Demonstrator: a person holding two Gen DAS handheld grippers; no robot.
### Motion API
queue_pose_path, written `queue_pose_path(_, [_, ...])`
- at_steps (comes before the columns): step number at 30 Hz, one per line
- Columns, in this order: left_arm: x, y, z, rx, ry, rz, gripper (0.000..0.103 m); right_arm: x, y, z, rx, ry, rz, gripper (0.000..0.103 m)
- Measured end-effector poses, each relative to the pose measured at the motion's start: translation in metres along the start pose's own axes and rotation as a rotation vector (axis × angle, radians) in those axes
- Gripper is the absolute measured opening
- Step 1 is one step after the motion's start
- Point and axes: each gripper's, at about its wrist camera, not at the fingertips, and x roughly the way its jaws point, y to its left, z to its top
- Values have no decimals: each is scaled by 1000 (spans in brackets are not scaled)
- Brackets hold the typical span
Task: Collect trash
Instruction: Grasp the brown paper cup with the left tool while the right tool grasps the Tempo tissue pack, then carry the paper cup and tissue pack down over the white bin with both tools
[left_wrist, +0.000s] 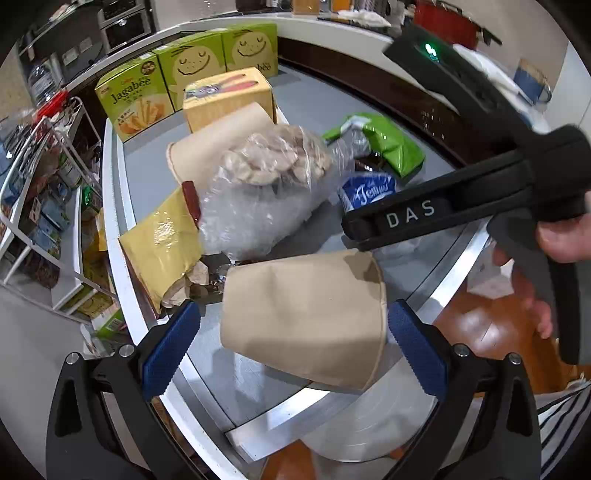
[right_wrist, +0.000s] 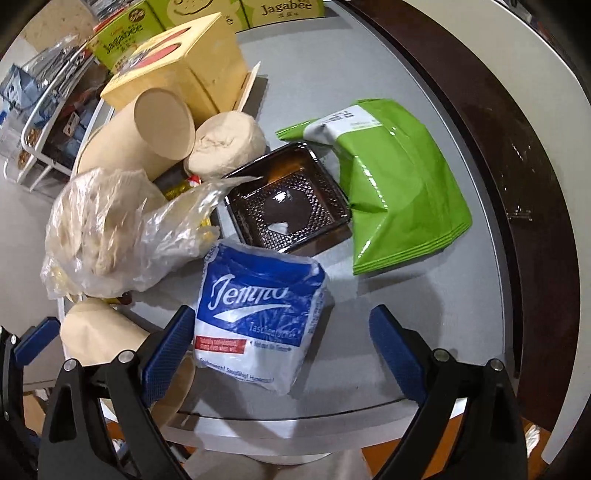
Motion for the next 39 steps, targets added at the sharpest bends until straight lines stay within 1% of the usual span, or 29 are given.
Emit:
queue_pose_path(4, [9, 1, 1, 2, 12, 8, 102, 4, 12, -3, -37, 2, -33, 93])
queue_pose_path(8, [14, 5, 0, -15, 19, 8, 102, 4, 11, -8, -25, -10, -59, 93])
queue_pose_path(12, [18, 11, -1, -43, 26, 5, 102, 6, 13, -11, -95, 0, -118, 93])
queue_pose_path(13, [18, 12, -1, -48, 25, 10, 102, 4, 15, -13, -111, -12, -120, 93])
queue_pose_path(15, [17, 14, -2, -55, 22, 31, 102, -2, 17, -16, -114, -47, -92, 92])
queue_pose_path(16, [17, 15, -1, -61, 23, 34, 102, -6, 17, -18, -110, -64, -97, 91])
queue_pose_path(18, [16, 17, -2, -74, 23, 28, 102, -6, 17, -20, -117, -56, -94, 82])
queue_pose_path(19, [17, 19, -3, -80, 24, 25, 102, -4, 18, -22, -123, -46, -94, 82])
queue_pose_path(20, [16, 19, -3, -83, 23, 25, 102, -5, 21, -25, -128, -42, -94, 78])
queue_pose_path(21, [16, 19, -4, -88, 22, 26, 102, -3, 22, -28, -130, -41, -89, 69])
queue_pose_path(22, [16, 20, -4, -91, 21, 29, 102, 1, 23, -33, -128, -37, -79, 63])
queue_pose_path(23, [16, 20, -5, -93, 21, 31, 100, 0, 24, -36, -129, -37, -81, 52])
queue_pose_path(24, [16, 20, -5, -96, 22, 26, 93, 0, 25, -38, -139, -48, -92, 50])
queue_pose_path(25, [17, 20, -6, -100, 29, 23, 90, 1, 24, -41, -144, -46, -84, 50])
queue_pose_path(28, [16, 20, -6, -107, 30, 22, 90, -2, 23, -48, -142, -55, -52, 48])
queue_pose_path(30, [11, 20, -6, -113, 14, 27, 90, -7, 19, -49, -147, -64, -45, 47])
queue_pose_path(36, [-6, 23, -5, -155, -20, 11, 90, -31, 6, -45, -160, -94, 6, 47])
queue_pose_path(39, [-16, 23, -6, -175, -37, 13, 90, -47, -2, -50, -155, -99, 49, 47])
